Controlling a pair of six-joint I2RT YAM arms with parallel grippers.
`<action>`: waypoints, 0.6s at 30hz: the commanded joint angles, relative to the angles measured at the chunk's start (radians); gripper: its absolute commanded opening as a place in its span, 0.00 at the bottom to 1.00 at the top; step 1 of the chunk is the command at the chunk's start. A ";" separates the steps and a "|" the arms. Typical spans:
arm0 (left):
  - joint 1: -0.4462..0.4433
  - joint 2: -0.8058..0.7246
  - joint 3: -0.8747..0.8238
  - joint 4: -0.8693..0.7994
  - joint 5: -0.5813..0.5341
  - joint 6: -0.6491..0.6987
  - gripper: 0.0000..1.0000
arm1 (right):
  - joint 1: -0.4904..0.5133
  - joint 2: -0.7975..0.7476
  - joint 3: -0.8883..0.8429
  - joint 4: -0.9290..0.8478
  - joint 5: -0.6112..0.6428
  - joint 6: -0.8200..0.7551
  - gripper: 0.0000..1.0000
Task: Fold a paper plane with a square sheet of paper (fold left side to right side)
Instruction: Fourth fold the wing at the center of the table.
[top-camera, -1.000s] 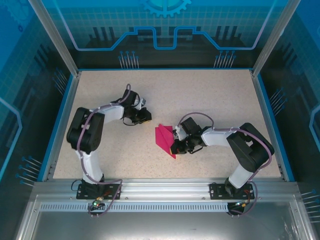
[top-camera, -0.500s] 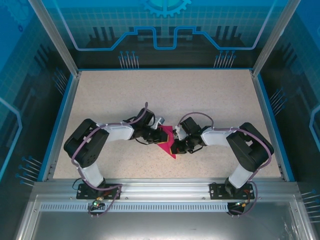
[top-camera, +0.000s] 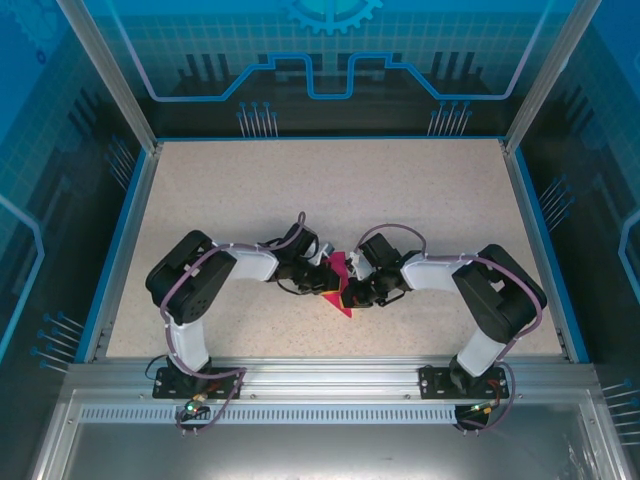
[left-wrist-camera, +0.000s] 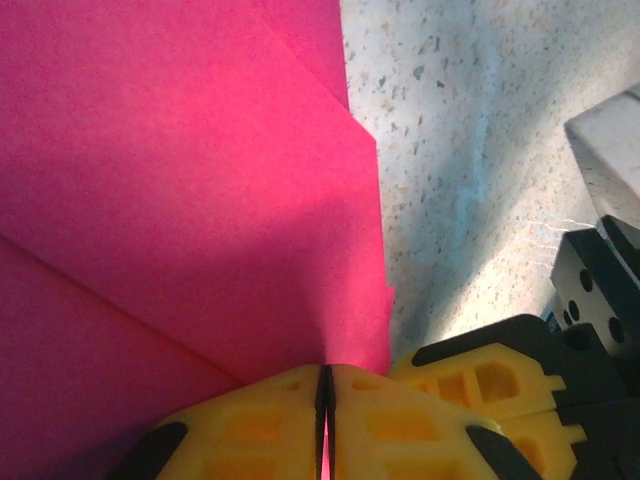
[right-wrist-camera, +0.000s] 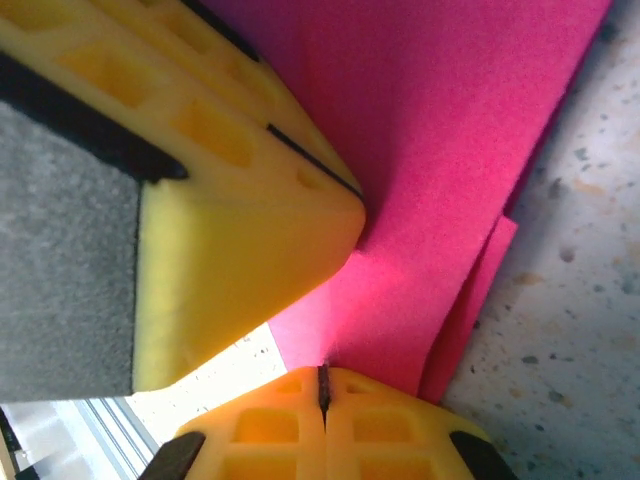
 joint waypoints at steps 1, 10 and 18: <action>-0.005 0.032 0.050 -0.106 -0.130 0.059 0.12 | 0.015 0.053 -0.035 -0.192 0.088 -0.014 0.00; 0.041 0.079 0.123 -0.185 -0.213 0.134 0.11 | 0.019 0.044 -0.044 -0.192 0.087 -0.015 0.00; 0.120 0.126 0.191 -0.155 -0.136 0.161 0.12 | 0.025 0.036 -0.052 -0.181 0.080 -0.012 0.00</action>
